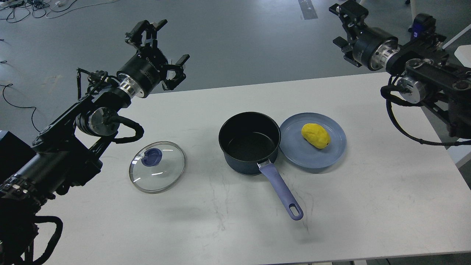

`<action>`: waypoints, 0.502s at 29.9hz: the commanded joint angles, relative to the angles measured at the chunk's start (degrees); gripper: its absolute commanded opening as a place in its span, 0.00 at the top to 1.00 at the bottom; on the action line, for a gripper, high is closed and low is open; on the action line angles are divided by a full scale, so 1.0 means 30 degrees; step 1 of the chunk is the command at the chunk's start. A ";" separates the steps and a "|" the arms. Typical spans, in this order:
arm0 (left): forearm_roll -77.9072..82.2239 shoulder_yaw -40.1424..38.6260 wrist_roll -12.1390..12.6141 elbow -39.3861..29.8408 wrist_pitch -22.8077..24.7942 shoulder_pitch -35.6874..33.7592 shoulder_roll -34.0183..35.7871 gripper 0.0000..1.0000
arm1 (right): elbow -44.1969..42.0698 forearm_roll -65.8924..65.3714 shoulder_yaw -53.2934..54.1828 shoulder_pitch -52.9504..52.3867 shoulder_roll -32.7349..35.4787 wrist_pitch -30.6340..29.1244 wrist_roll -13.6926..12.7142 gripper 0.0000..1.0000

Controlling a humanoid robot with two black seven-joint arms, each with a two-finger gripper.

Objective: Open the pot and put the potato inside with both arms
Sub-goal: 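Reach the right gripper down to the yellow potato on the plate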

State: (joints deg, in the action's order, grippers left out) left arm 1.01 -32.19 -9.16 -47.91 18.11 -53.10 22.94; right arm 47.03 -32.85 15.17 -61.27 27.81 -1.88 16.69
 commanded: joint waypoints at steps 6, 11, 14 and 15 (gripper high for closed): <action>0.0015 0.0006 -0.0083 0.0004 -0.0003 0.0619 0.0701 0.00 | -0.0120 -0.6475 -0.3646 -0.0552 0.0458 0.0420 0.0941 0.00; 0.0015 0.0006 -0.0083 0.0004 0.0055 0.0620 0.0936 0.00 | -0.0208 -0.7243 -0.5291 -0.0377 0.0370 0.1708 0.0941 0.00; 0.0044 0.0035 -0.0112 0.0004 0.0056 0.0620 0.0995 0.00 | -0.0238 -0.7243 -0.6257 -0.0436 0.0165 0.2675 0.0941 0.00; 0.0044 0.0035 -0.0083 0.0004 0.0056 0.0649 0.1024 0.00 | -0.0238 -0.7243 -0.6549 -0.0377 -0.0009 0.2880 0.0911 0.00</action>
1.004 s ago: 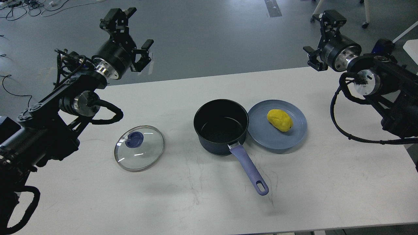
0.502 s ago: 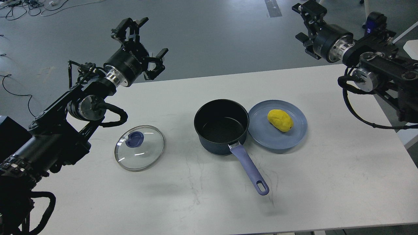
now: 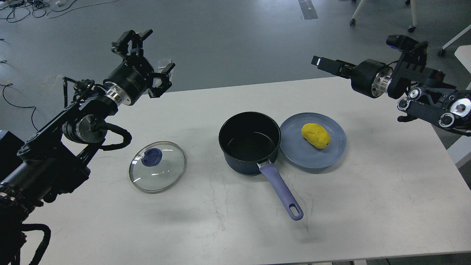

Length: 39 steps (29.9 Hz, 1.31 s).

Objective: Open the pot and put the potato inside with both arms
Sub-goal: 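Reach the right gripper down to the yellow potato on the plate, then grasp the yellow potato with the right gripper and lift it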

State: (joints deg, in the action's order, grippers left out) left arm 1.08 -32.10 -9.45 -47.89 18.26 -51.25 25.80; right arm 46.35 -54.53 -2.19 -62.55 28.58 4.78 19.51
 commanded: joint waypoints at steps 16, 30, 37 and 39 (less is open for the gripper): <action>0.0255 0.0035 -0.0044 -0.0031 -0.0022 0.0414 0.0100 0.00 | 0.0195 -0.1538 -0.5860 0.0607 -0.1000 0.2451 0.0350 0.02; 0.0314 0.0211 -0.1538 -0.0266 0.0095 0.0678 0.0686 0.00 | -0.0244 -0.3210 -0.7969 0.0696 -0.2055 0.2919 0.0849 0.07; 0.0314 0.0211 -0.1538 -0.0237 -0.0022 0.0707 0.0686 0.00 | -0.0685 -0.3210 -0.8351 0.0695 -0.2523 0.3271 0.0879 0.07; 0.0285 0.0211 -0.1538 -0.0265 -0.0051 0.0707 0.0657 0.00 | -0.0714 -0.3239 -0.8410 0.0754 -0.2553 0.3271 0.0879 0.12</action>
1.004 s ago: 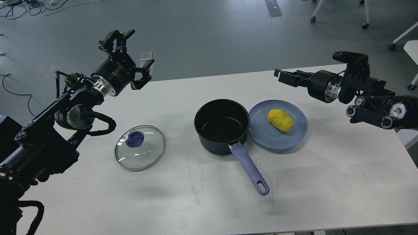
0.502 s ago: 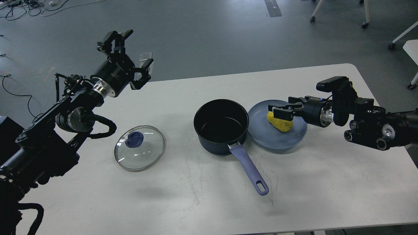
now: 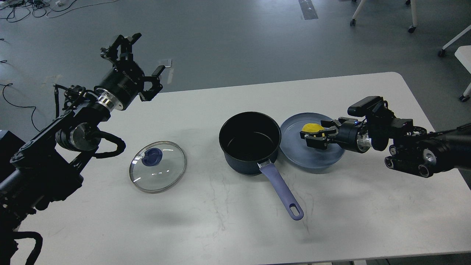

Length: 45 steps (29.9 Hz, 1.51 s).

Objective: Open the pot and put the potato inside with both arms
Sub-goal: 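Grasp the yellow potato with the right gripper and lift it, then move the potato over the saucepan and release it inside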

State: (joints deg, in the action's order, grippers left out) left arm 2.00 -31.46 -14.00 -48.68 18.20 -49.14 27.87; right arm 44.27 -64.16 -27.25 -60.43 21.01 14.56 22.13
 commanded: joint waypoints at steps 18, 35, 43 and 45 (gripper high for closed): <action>0.0037 0.0116 -0.0110 0.0055 -0.0092 0.0032 0.0113 0.00 | -0.1719 -0.0029 -0.1201 0.0396 -0.1379 0.0068 -0.0024 0.76; 0.0301 0.0175 -0.0139 0.0084 -0.0150 0.0032 -0.0004 0.00 | -0.1924 0.0088 -0.0996 -0.0566 -0.1145 0.1444 -0.0053 1.00; 0.0301 0.0175 -0.0139 0.0113 -0.0150 0.0032 -0.0034 0.00 | -0.2862 0.0059 -0.0879 -0.2561 -0.1494 0.3933 -0.0083 1.00; 0.0301 0.0175 -0.0139 0.0143 -0.0150 0.0032 -0.0063 0.00 | -0.2833 0.0088 -0.0878 -0.3117 -0.2371 0.4316 -0.0024 1.00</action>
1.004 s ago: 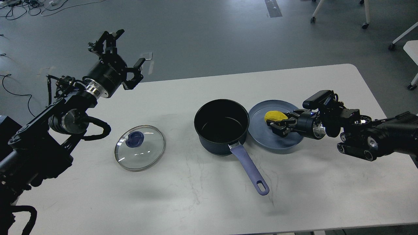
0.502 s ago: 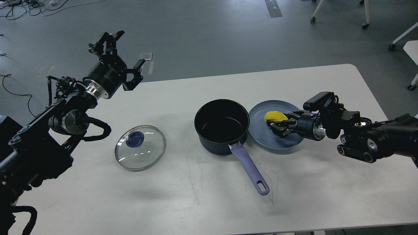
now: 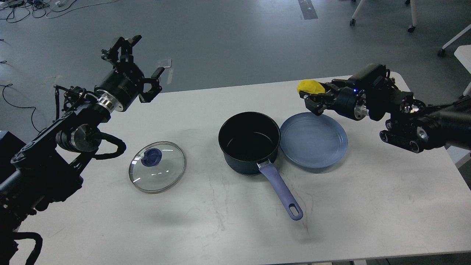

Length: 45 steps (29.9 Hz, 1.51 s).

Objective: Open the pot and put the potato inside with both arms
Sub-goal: 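Move the potato over the saucepan and release it inside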

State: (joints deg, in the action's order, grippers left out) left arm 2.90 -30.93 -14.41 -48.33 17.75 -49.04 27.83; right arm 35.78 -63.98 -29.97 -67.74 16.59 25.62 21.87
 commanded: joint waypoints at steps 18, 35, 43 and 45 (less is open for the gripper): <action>-0.0001 -0.0001 0.0000 0.0026 0.0031 -0.0059 0.0127 0.00 | 0.0903 0.0174 -0.1584 -0.0183 -0.5239 0.0792 0.1088 0.42; -0.0030 -0.0030 0.0059 0.0113 0.0206 -0.0029 -0.0107 0.00 | 0.3976 0.3353 0.1810 -0.1176 -0.2342 0.0571 0.1059 0.00; -0.0323 -0.0235 0.0146 0.0114 0.0294 0.0175 -0.0546 0.00 | 0.5504 1.6043 1.0070 -0.0537 0.0005 -0.4755 0.0240 0.00; -0.0381 -0.0352 0.0147 0.0114 0.0323 0.0438 -0.0547 0.00 | 0.5533 1.8644 1.1882 0.0252 0.0356 -0.6421 -0.0227 0.00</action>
State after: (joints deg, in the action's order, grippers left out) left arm 2.00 -31.59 -14.04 -48.00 18.48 -48.63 26.30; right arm 52.13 -19.28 -1.97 -69.70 16.04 13.24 22.87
